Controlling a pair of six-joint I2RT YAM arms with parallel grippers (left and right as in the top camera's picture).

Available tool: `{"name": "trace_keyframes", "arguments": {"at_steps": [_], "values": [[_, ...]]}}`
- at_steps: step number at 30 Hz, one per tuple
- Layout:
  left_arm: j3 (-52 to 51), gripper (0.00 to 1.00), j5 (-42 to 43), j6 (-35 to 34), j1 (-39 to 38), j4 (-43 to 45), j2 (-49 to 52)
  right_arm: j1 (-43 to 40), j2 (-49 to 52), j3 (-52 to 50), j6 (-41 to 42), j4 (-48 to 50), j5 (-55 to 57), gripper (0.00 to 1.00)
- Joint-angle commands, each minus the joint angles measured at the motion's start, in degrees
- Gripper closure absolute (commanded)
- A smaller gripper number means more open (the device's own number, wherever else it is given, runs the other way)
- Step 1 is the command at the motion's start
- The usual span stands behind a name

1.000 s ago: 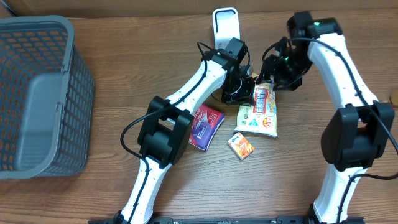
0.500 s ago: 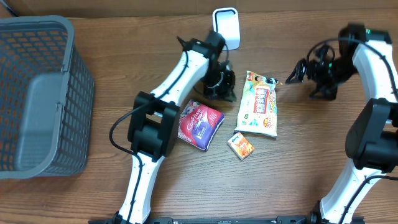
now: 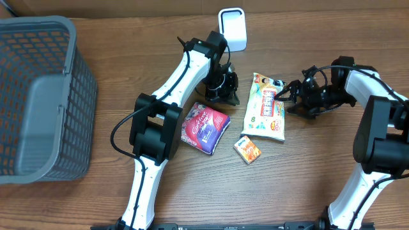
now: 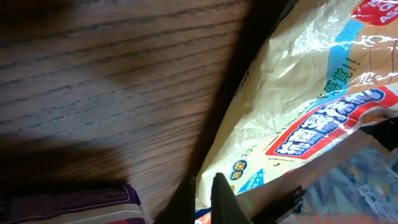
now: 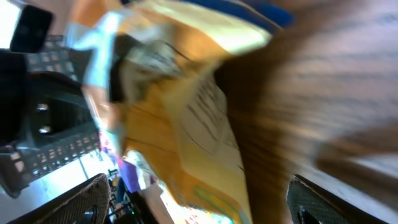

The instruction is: Scan the item barcode

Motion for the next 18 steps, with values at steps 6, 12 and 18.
{"name": "trace_keyframes", "arguments": {"at_steps": [6, 12, 18], "values": [[1.2, 0.96, -0.7, -1.8, -0.5, -0.1, 0.8, 1.2, -1.6, -4.8, -0.2, 7.7, -5.3, 0.33], [1.2, 0.96, -0.7, -1.8, -1.0, 0.0, 0.8, 1.4, -1.6, -6.9, 0.2, 11.0, -3.7, 0.79], [1.2, 0.96, -1.7, -1.7, -1.3, -0.2, 0.8, 0.3, -2.4, -1.9, 3.3, 4.3, 1.7, 0.96]]}}
